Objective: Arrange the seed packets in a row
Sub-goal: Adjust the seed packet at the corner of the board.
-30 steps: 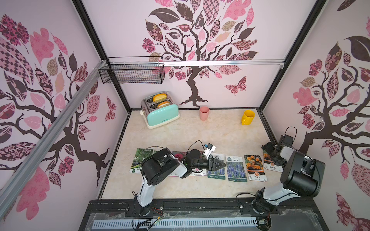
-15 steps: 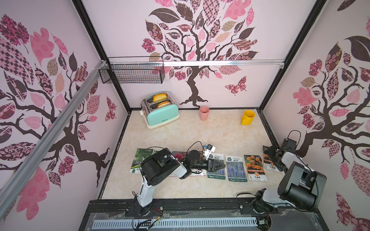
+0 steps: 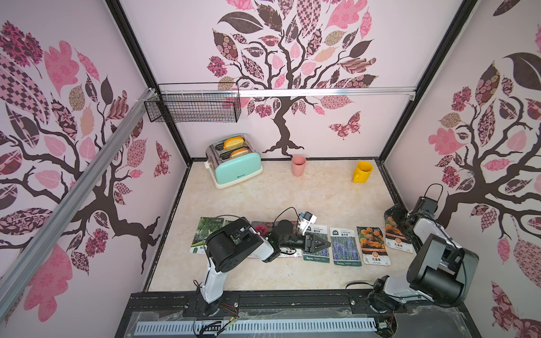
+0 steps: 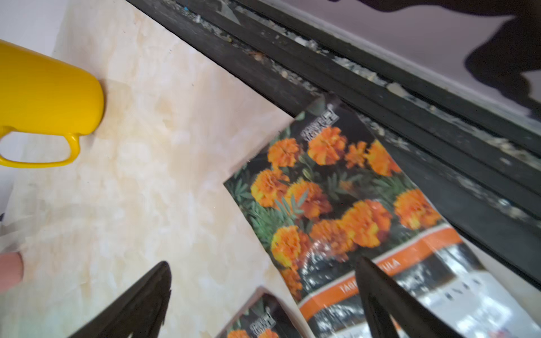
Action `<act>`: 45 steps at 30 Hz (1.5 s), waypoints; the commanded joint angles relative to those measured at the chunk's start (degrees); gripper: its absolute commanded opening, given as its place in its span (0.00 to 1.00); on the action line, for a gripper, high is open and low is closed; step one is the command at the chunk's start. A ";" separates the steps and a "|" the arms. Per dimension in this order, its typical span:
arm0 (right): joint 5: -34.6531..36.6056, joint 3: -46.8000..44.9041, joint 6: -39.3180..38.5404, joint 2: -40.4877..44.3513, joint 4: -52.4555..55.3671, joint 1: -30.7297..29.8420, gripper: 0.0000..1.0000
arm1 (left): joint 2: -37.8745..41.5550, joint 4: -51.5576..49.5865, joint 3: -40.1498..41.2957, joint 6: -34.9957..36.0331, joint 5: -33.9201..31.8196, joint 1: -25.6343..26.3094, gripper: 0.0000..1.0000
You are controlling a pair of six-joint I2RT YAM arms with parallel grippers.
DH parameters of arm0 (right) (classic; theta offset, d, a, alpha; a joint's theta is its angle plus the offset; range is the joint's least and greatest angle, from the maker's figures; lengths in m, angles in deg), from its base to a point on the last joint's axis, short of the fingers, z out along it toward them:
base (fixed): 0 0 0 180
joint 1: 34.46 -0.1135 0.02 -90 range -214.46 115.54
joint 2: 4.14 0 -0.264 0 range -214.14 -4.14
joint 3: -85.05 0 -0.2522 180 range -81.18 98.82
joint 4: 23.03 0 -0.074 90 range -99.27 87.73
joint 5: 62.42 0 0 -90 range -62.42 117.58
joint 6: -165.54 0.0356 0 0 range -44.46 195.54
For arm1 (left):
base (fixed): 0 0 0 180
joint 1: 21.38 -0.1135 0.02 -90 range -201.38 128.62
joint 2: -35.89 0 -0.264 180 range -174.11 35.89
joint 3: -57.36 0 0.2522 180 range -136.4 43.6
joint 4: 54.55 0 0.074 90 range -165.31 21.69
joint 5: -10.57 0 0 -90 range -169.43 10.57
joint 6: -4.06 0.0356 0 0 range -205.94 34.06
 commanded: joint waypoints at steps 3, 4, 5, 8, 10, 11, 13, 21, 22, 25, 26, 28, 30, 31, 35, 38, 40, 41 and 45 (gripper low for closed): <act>-6.00 2.62 3.90 -3.79 -9.62 -1.14 0.99 | -3.21 1.16 -2.66 0.77 2.21 0.41 0.63; -6.41 2.79 4.58 -4.41 -10.87 -1.18 0.99 | -3.56 1.18 -2.95 0.68 2.33 0.47 0.63; -6.74 2.91 5.54 -5.23 -12.26 -1.20 1.00 | -4.12 1.16 -3.35 0.51 2.42 0.52 0.63; -7.34 4.05 7.28 -8.37 -14.18 -1.47 1.00 | -5.26 1.17 -4.20 0.04 2.96 0.56 0.63; -6.81 4.79 7.46 -10.15 -14.36 -1.79 1.00 | -5.82 1.13 -4.64 -0.03 2.97 0.56 0.63; -6.32 5.08 7.38 -10.82 -14.33 -1.90 1.00 | -5.99 1.18 -4.73 -0.11 3.04 0.47 0.63; -5.84 4.95 7.08 -11.75 -14.26 -1.90 1.00 | -6.45 1.18 -5.10 -0.11 3.06 0.49 0.63; -3.11 0.58 5.81 -12.62 -12.10 -1.90 1.00 | -7.36 1.26 -5.49 -0.74 3.06 0.51 0.63; -2.89 0.01 5.52 -12.42 -11.77 -1.91 1.00 | -7.12 1.28 -5.36 -0.73 3.06 0.55 0.63; -2.29 -1.26 4.77 -11.33 -10.03 -1.90 1.00 | -6.45 1.25 -4.81 -0.64 2.88 0.60 0.63; -2.30 -1.62 4.51 -10.83 -9.61 -1.86 1.00 | -6.18 1.26 -4.61 -0.56 2.75 0.64 0.63; -2.03 -2.27 3.72 -9.61 -8.40 -1.87 0.99 | -5.56 1.23 -4.14 -0.38 2.46 0.82 0.63; -1.86 -3.41 3.14 -7.95 -7.89 -1.85 1.00 | -4.78 1.27 -3.67 -0.12 2.29 0.97 0.63; -1.72 -3.77 2.84 -7.34 -7.59 -1.88 1.00 | -4.43 1.27 -3.49 -0.03 2.20 1.04 0.63; -1.67 -5.15 1.94 -4.78 -6.39 -1.84 0.99 | -3.03 1.14 -2.68 0.32 1.92 1.41 0.63; -1.25 -6.37 1.40 -2.92 -5.81 -1.88 1.00 | -2.41 1.13 -2.31 0.41 1.76 1.61 0.63; -0.94 -7.15 1.39 -1.74 -5.50 -1.81 1.00 | -2.09 1.13 -2.18 0.50 1.65 1.78 0.63; -0.79 -7.51 1.29 -1.08 -5.45 -1.81 1.00 | -2.00 1.16 -2.19 0.50 1.65 1.85 0.63; -0.89 -8.13 1.83 0.84 -5.33 -1.81 1.00 | -1.85 1.11 -2.20 0.50 1.61 2.05 0.63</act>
